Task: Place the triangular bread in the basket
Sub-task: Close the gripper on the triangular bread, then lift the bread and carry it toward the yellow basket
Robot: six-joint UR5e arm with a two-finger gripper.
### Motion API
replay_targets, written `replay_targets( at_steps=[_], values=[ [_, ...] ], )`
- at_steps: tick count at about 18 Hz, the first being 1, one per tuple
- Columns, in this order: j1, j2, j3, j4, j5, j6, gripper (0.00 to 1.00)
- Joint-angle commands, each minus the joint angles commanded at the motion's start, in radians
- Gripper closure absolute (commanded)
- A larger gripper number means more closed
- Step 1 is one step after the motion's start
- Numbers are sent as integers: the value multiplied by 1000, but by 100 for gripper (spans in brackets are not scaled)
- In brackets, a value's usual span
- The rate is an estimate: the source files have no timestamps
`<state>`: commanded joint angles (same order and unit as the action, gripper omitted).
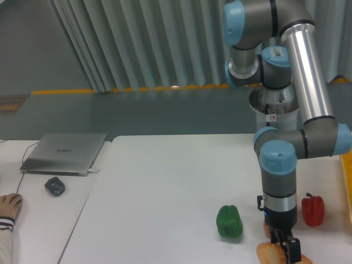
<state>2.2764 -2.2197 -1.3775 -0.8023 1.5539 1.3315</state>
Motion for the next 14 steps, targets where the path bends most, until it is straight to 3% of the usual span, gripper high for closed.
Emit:
replay_targets(
  at_steps=[5,9,10,14],
  values=[
    [2,-2,-9,-2,2,0,1],
    [0,3,-18,-3,3,-17,48],
    [2,5,-17,-5,2,-37,65],
    [2,9,-15,-6,0,-54,74]
  ],
)
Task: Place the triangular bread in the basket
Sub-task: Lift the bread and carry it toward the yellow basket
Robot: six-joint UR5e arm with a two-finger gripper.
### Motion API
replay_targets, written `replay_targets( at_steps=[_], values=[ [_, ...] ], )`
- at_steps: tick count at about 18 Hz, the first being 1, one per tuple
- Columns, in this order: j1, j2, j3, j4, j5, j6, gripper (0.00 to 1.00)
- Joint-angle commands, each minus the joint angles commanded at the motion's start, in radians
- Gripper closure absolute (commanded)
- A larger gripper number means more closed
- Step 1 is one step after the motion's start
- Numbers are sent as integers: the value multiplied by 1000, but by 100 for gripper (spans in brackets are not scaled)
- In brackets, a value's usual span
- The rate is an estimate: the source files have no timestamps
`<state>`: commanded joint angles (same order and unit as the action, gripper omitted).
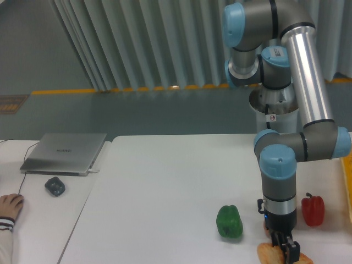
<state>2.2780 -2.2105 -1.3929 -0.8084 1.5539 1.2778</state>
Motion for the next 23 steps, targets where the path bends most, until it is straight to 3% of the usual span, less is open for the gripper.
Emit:
replay_targets(
  at_steps=[8,11,16,18,22,23],
  values=[
    [28,70,8,-11,-51,-40,74],
    [55,110,8,-60,-84,-98,73],
    [116,185,3,-233,-95,-143,73],
    [175,221,2,-307,-167,-129,73],
    [230,256,-2,-400,-192,-29,73],
    [251,268,-5,-432,-192,50,73]
  ],
)
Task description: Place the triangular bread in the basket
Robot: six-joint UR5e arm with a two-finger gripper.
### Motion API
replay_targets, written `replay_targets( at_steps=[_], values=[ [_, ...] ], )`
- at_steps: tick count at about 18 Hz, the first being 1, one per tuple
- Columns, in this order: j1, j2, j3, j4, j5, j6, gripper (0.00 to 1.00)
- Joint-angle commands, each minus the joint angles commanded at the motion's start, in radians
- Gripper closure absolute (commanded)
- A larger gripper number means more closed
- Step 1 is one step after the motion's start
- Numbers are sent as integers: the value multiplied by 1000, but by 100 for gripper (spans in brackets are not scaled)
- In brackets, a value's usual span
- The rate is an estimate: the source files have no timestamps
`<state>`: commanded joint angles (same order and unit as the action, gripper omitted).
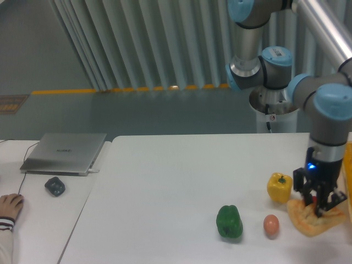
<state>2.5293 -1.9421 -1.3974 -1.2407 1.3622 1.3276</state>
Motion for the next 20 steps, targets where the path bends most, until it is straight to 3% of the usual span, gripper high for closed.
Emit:
replay_targets(
  at_steps=[4,7,10,16,19,20],
  values=[
    [63,31,-26,-60,2,233,73],
    [112,64,-66,-65,11,411,72],
    [137,74,-91,-68,96,579,70],
    [184,80,-138,-97,160,761,70],
    [233,88,-152,-230,158,791,70],
    [244,88,-153,-235,158,804,70]
  ],
)
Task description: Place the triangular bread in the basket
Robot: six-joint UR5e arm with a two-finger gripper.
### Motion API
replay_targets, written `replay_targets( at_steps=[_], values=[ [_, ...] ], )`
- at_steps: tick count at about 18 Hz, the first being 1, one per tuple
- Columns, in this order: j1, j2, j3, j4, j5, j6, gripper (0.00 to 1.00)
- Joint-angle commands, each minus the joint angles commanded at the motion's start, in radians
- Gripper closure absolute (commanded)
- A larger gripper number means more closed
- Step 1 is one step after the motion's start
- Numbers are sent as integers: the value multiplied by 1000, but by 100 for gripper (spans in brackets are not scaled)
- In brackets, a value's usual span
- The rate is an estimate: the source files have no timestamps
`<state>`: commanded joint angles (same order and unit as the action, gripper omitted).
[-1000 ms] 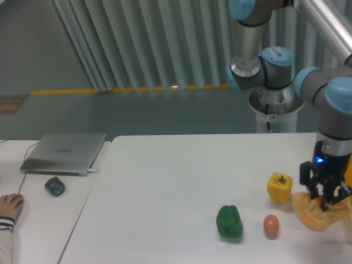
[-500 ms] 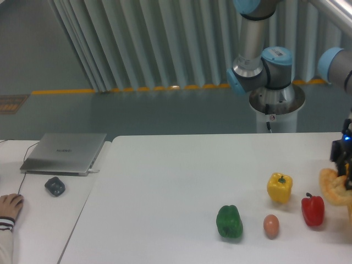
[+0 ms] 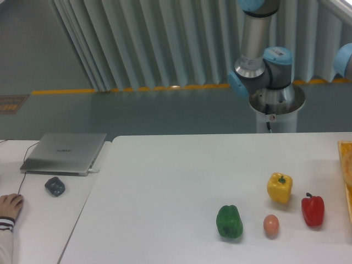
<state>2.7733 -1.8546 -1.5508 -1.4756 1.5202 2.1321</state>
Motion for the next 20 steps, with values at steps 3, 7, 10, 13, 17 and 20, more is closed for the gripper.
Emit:
replay_targets(
  at_steps=[3,7,10,13,17,20],
  values=[
    [17,0,-2,-3,0,72,70],
    [25,-2,14,3,-6,72,45],
    [32,-8,49,3,-6,68,33],
    [49,-9,49,3,-43,65,0],
    [46,-8,44,3,-113,58,0],
    [37,-6,49,23,-146,55,0]
  ],
)
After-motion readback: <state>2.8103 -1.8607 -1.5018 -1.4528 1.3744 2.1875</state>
